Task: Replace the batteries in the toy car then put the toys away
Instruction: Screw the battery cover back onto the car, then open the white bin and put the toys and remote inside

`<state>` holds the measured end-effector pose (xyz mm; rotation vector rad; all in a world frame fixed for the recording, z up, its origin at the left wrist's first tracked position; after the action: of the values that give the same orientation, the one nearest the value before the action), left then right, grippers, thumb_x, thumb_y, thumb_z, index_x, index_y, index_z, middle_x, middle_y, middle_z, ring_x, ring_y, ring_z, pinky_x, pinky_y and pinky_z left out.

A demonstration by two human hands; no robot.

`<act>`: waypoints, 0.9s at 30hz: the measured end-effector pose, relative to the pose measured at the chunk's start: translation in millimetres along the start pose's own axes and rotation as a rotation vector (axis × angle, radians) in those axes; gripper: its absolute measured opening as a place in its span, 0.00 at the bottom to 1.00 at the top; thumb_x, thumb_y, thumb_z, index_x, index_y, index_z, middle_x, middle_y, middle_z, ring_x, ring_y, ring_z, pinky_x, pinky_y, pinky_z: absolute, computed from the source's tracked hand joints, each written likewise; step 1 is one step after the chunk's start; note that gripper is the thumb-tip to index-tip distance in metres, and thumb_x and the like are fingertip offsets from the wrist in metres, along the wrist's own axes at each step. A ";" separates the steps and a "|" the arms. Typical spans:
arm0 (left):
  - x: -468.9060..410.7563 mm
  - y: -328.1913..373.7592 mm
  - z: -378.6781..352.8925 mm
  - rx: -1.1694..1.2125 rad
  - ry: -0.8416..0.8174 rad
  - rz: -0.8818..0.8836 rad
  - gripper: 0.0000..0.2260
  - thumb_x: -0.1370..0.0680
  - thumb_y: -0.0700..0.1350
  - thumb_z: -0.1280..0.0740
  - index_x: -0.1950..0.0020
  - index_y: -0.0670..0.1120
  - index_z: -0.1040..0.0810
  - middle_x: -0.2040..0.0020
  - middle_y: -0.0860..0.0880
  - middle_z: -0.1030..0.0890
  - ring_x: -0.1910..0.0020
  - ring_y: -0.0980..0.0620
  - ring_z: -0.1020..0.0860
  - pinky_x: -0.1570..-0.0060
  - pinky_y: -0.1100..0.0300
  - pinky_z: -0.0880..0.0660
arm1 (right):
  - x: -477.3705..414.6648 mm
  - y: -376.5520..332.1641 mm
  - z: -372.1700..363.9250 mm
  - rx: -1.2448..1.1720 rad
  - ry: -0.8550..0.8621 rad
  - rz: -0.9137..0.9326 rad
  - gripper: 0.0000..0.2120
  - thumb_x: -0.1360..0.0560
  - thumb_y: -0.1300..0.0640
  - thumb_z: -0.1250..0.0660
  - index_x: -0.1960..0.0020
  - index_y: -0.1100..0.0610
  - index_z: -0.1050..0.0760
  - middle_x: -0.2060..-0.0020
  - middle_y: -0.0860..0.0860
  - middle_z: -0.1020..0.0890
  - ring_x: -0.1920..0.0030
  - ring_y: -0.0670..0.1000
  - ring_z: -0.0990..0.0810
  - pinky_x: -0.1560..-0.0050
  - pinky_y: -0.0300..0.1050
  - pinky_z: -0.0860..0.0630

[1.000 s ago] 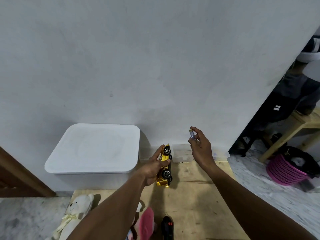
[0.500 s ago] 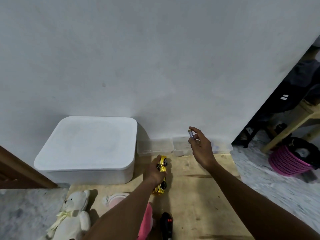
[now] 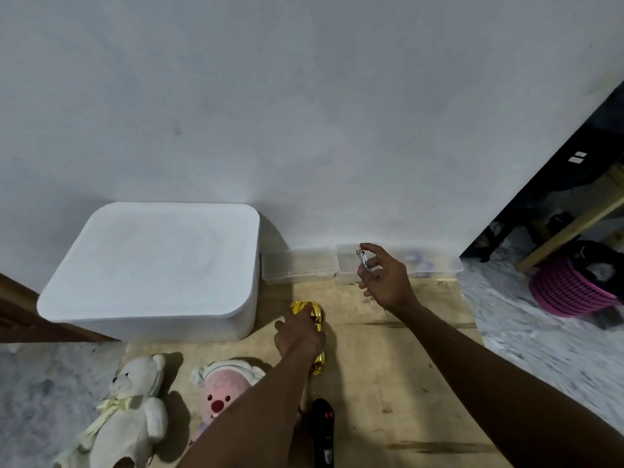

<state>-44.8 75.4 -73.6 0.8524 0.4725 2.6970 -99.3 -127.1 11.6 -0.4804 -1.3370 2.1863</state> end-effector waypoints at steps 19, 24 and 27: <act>13.0 42.3 86.3 -0.327 -0.049 -0.284 0.21 0.28 0.52 0.35 0.36 0.48 0.25 0.40 0.46 0.21 0.42 0.44 0.22 0.43 0.50 0.24 | 5.3 -29.9 -1.1 0.506 -0.016 -0.054 0.13 0.29 0.55 0.31 0.45 0.47 0.21 0.58 0.44 0.17 0.54 0.51 0.18 0.57 0.41 0.26; -11.3 60.0 105.1 -0.476 0.018 -0.291 0.19 0.25 0.44 0.32 0.35 0.45 0.26 0.38 0.44 0.24 0.39 0.43 0.24 0.45 0.51 0.22 | -24.5 -24.3 -36.3 0.810 -0.263 0.084 0.19 0.27 0.51 0.32 0.37 0.50 0.25 0.43 0.49 0.22 0.43 0.53 0.22 0.48 0.42 0.30; -30.1 66.8 109.1 -0.622 0.043 -0.255 0.21 0.23 0.45 0.31 0.31 0.44 0.27 0.35 0.43 0.27 0.36 0.43 0.28 0.40 0.49 0.24 | -47.9 -14.5 -65.6 0.925 -0.402 0.207 0.20 0.27 0.51 0.32 0.35 0.50 0.28 0.42 0.50 0.26 0.46 0.57 0.20 0.49 0.47 0.25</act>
<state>33.2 28.5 21.3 0.5123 -0.2369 2.3995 -21.5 -104.3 -3.5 0.1986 -0.3071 2.8509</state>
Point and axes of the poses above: each hand's wrist, its own x-axis away from the middle knuckle, its own z-axis out of the back of the hand, y = z × x, the point moved 8 cm from there along -x, towards the middle knuckle
